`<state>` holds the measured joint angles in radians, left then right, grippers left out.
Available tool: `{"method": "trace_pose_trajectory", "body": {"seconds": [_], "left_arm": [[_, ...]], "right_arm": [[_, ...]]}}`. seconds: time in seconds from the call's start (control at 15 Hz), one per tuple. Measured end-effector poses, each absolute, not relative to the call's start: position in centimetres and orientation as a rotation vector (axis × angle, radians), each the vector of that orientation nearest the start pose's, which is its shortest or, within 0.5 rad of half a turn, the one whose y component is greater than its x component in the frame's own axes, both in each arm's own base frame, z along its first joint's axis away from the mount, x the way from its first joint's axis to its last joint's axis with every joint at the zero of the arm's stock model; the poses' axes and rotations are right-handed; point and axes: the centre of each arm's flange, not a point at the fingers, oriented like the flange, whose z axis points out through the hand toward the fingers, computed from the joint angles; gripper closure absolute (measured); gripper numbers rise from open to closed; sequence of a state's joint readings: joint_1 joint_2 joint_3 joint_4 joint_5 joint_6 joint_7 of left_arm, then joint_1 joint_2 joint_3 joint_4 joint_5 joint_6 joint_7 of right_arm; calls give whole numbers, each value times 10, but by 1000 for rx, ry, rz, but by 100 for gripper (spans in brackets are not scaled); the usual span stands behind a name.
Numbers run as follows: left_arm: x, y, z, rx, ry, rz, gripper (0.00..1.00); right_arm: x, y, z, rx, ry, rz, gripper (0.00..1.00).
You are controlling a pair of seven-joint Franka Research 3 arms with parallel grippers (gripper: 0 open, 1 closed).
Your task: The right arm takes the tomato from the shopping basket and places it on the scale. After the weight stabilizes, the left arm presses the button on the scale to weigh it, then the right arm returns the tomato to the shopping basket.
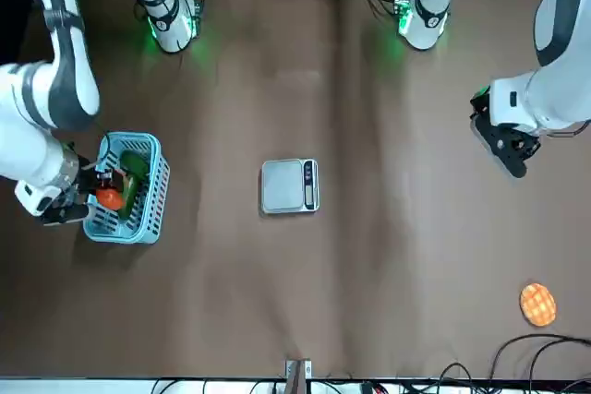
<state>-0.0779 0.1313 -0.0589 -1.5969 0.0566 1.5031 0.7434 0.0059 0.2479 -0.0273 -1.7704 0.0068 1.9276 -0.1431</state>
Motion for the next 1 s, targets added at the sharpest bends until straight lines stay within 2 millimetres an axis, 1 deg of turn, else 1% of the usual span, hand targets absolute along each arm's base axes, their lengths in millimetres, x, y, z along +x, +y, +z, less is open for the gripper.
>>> {"method": "trace_pose_trajectory", "body": {"seconds": [0.07, 0.13, 0.2, 0.33, 0.53, 0.6, 0.73, 0.87, 1.0], "left_arm": [[574, -75, 535, -2814, 1399, 339, 0], [576, -78, 536, -2793, 1440, 309, 0], [578, -80, 537, -2774, 1475, 284, 0], [580, -88, 534, -2711, 1598, 265, 0], [586, -101, 517, -2610, 1794, 290, 0], [588, -103, 510, -2582, 1850, 296, 0], [593, -107, 496, -2545, 1950, 298, 0], [596, -116, 489, -2531, 1985, 281, 0], [597, -120, 486, -2510, 2021, 269, 0]], "right_arm": [[618, -1, 426, -3123, -214, 144, 27], [618, 13, 434, -3120, -247, 142, 27], [619, 28, 436, -3106, -278, 140, 27], [617, 65, 432, -3026, -306, 144, 27], [611, 120, 425, -2875, -318, 167, 27], [608, 141, 421, -2826, -323, 184, 27], [601, 181, 404, -2713, -314, 236, 27], [597, 220, 380, -2600, -338, 257, 27], [594, 257, 352, -2512, -371, 239, 27]]}}
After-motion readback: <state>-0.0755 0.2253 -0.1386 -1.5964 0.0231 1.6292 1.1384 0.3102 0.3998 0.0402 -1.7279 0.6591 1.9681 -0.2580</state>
